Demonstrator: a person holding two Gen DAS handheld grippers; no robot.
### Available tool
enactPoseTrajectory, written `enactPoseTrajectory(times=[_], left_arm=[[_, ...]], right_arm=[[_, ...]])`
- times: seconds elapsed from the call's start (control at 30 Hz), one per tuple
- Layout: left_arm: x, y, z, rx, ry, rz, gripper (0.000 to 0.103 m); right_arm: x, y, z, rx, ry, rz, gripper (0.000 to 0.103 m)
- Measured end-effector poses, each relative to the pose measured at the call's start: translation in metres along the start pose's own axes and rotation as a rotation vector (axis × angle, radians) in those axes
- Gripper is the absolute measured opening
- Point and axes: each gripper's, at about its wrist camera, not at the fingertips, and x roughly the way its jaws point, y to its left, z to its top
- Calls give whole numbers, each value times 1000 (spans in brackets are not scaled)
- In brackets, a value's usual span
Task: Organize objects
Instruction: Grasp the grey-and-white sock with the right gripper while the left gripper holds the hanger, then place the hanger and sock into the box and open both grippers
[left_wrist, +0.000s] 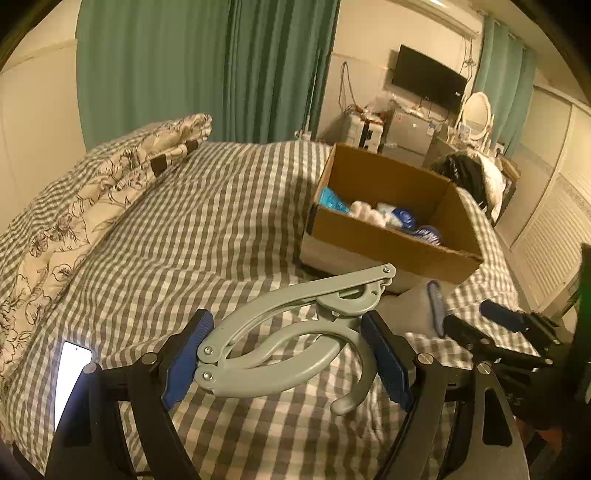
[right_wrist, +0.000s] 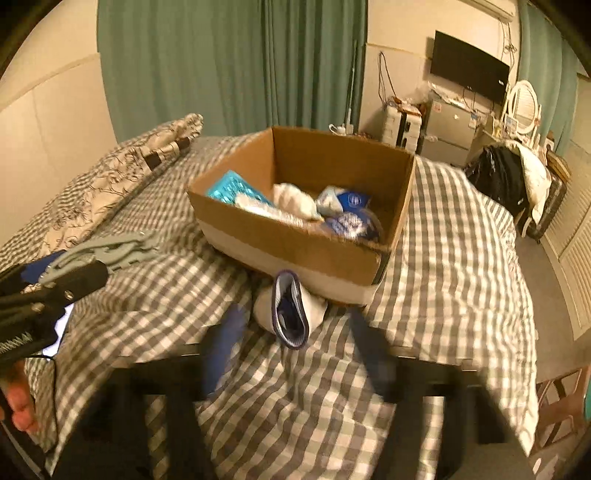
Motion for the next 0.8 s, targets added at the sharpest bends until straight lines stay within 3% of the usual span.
enactPoseTrajectory(times=[0.23, 0.27, 0.3, 0.33, 0.5, 0.8], left_arm=[[36, 5, 0, -3, 55, 3, 84], [41, 5, -1, -3, 61, 1, 84], [44, 4, -1, -3, 67, -2, 84], [47, 4, -1, -2, 72, -4, 84], [51, 2, -6, -1, 89, -24, 84], [18, -1, 5, 10, 36, -33, 84]], right_arm=[[68, 1, -2, -3, 142, 18, 64], [74, 0, 0, 3, 154, 20, 59], [79, -1, 1, 8, 164, 22, 38], [82, -2, 2, 8, 166, 9, 28], [71, 0, -1, -7, 119, 3, 18], [-1, 22, 5, -54, -30, 54, 16]])
